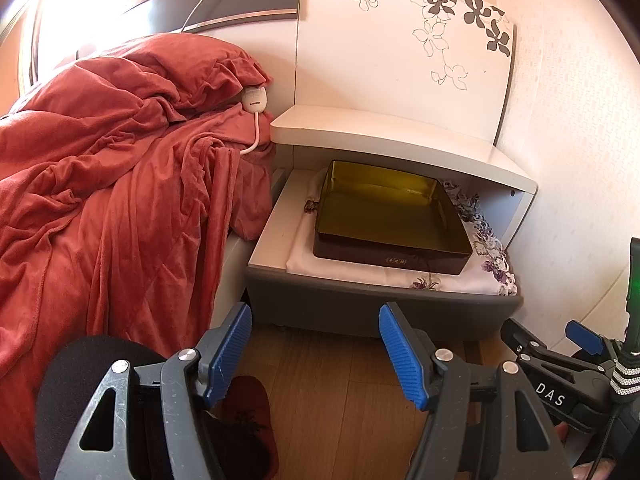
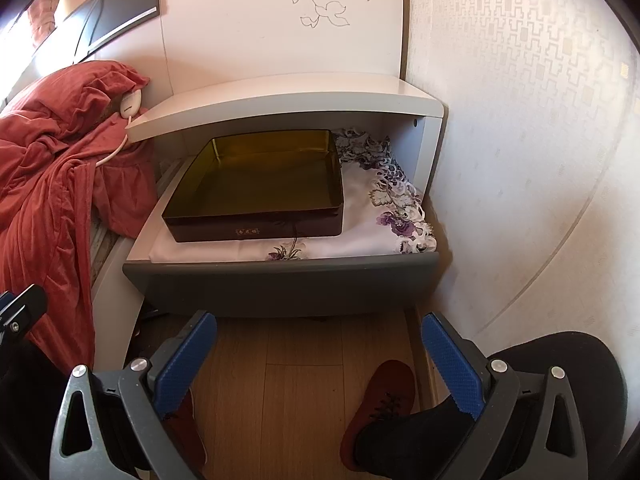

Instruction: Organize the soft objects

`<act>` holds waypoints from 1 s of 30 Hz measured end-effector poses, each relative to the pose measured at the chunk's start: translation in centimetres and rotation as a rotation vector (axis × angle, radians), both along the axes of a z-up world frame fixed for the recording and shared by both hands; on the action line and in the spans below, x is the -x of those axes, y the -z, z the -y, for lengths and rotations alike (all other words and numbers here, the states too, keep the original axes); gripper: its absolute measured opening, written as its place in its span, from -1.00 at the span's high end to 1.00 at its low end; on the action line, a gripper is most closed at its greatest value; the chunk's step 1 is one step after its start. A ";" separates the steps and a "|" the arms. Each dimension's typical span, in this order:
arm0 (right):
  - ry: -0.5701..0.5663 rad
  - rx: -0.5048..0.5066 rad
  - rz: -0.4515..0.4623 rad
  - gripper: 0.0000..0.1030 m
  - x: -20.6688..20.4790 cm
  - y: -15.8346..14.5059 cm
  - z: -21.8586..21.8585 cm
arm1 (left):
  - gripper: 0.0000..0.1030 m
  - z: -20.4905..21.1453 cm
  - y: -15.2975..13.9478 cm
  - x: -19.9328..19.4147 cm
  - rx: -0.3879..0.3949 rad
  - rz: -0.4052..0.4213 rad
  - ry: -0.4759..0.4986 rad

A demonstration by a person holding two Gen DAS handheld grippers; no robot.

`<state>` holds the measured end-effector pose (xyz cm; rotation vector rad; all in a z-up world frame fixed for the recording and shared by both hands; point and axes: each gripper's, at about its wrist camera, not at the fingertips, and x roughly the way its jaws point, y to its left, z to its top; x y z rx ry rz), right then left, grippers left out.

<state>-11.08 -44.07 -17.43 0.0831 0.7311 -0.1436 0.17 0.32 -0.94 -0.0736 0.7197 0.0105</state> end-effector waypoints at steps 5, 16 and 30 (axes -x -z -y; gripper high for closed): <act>-0.003 -0.003 -0.002 -1.00 0.0 0.0 -0.1 | -0.31 0.0 0.1 0.0 0.004 -0.004 0.000; -0.003 0.000 -0.007 -1.00 0.1 0.1 -0.2 | -0.31 -0.2 0.1 -0.1 0.005 -0.007 -0.003; -0.005 0.000 -0.009 -1.00 0.0 0.1 0.0 | -0.31 0.0 0.2 -0.1 0.002 -0.012 -0.009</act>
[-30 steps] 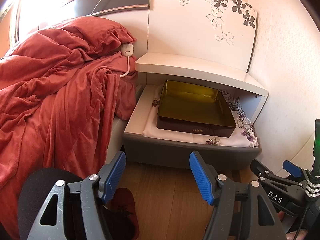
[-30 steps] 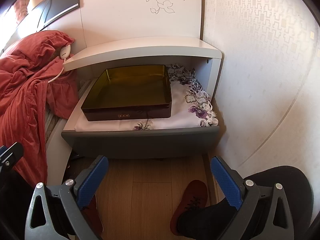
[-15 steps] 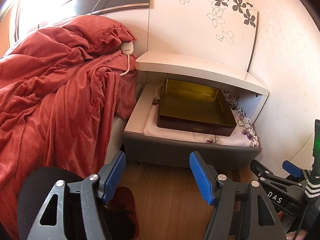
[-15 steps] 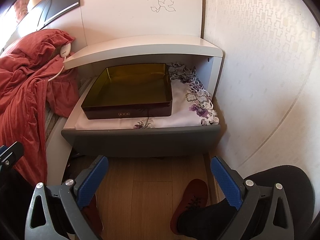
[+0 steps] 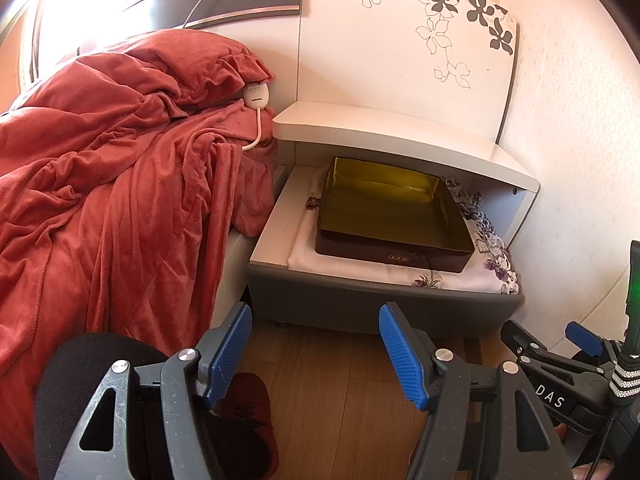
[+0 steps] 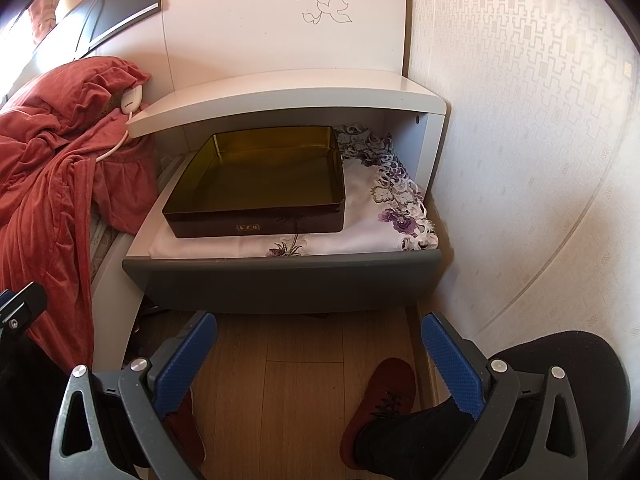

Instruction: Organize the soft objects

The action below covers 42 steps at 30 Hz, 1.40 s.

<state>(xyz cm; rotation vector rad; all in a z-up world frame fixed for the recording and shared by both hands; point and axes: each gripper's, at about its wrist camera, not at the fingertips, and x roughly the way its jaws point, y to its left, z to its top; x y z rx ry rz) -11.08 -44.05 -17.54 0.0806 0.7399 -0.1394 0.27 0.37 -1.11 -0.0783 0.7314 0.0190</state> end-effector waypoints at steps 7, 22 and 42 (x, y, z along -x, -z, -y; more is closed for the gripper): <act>-0.001 0.000 -0.001 -1.00 0.0 0.1 0.0 | -0.31 0.0 0.0 0.0 0.000 -0.004 -0.002; -0.001 -0.001 -0.001 -1.00 0.0 0.1 0.0 | -0.31 0.1 0.3 -0.3 0.002 -0.020 -0.002; -0.048 -0.053 -0.055 -1.00 -2.1 -0.1 0.6 | -0.31 -0.5 1.5 -1.6 0.102 -0.084 0.071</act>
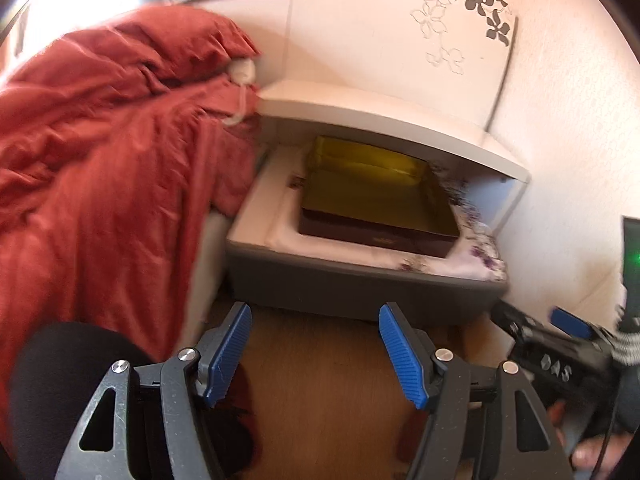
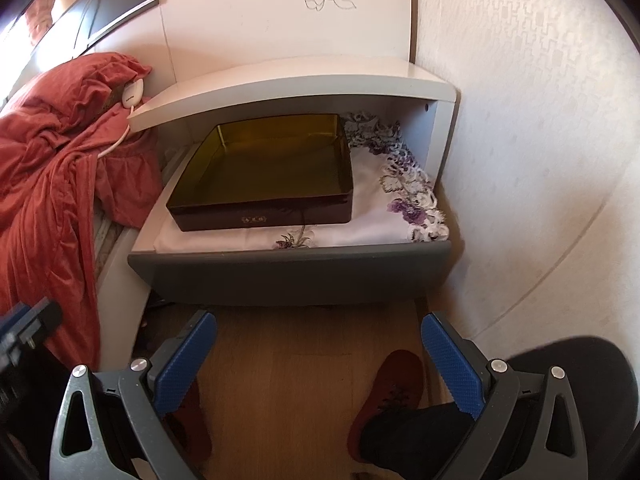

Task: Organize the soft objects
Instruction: 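Hook the drawer front with the right tool and pull the drawer open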

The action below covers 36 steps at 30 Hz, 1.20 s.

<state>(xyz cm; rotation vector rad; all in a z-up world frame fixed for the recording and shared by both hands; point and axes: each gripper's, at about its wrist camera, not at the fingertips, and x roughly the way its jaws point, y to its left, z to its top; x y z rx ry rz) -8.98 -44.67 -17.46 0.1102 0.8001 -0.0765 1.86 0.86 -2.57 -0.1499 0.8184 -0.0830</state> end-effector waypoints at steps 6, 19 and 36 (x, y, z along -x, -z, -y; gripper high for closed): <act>-0.224 0.065 -0.206 -1.00 -5.7 2.4 -1.0 | -0.31 -1.3 1.8 -3.4 0.119 -0.120 0.016; -0.537 0.742 -0.342 -1.00 -11.5 13.9 -7.8 | -0.35 -1.9 8.4 -11.3 0.080 -0.320 -0.051; -0.506 0.807 -0.367 -1.00 -16.1 17.1 -6.2 | -0.37 -1.6 13.3 -18.8 0.142 -0.415 -0.135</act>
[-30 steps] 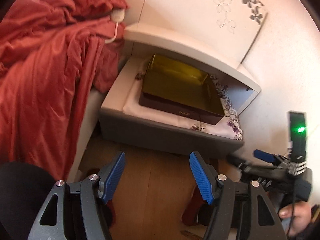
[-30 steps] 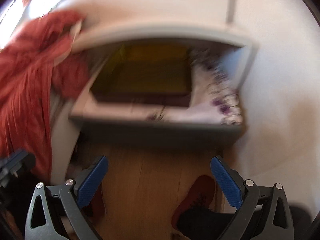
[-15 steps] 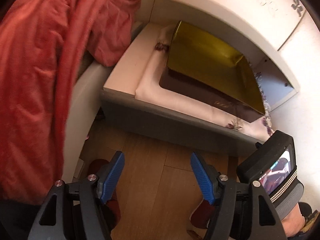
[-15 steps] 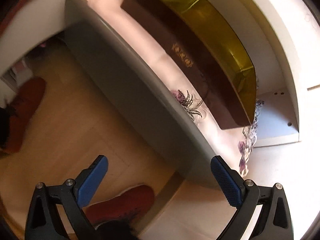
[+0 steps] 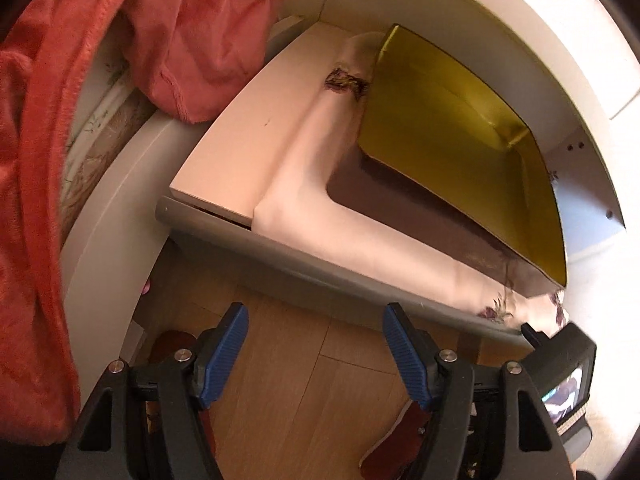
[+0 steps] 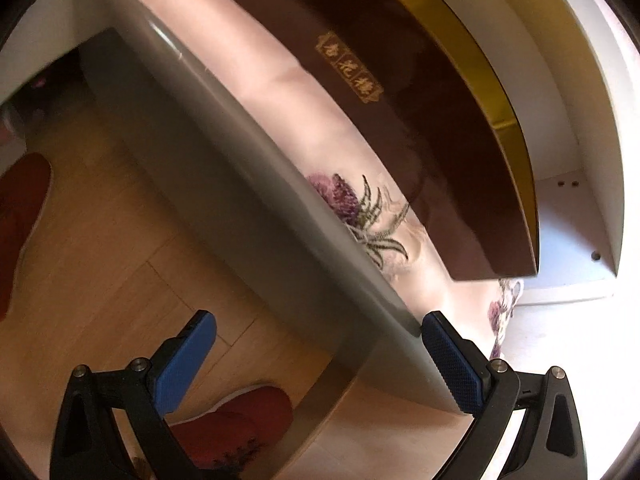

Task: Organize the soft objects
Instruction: 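Hook the drawer front with the right tool and pull the drawer open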

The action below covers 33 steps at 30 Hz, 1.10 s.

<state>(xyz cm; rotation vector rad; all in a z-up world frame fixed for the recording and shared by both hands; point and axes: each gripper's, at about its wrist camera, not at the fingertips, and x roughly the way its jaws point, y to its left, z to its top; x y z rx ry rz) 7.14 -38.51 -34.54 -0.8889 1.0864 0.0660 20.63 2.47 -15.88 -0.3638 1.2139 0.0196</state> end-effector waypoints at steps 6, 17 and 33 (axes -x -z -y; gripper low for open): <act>-0.094 0.069 -0.021 -1.00 0.9 0.7 -0.7 | -0.37 -0.8 1.1 -1.0 0.041 -0.014 -0.064; -0.225 0.121 -0.118 -1.00 1.2 1.7 -0.2 | -0.38 -2.0 2.4 -2.4 0.028 -0.054 -0.122; -0.251 0.183 -0.199 -1.00 2.7 3.0 0.8 | -0.50 -1.1 1.9 0.2 0.012 -0.136 -0.124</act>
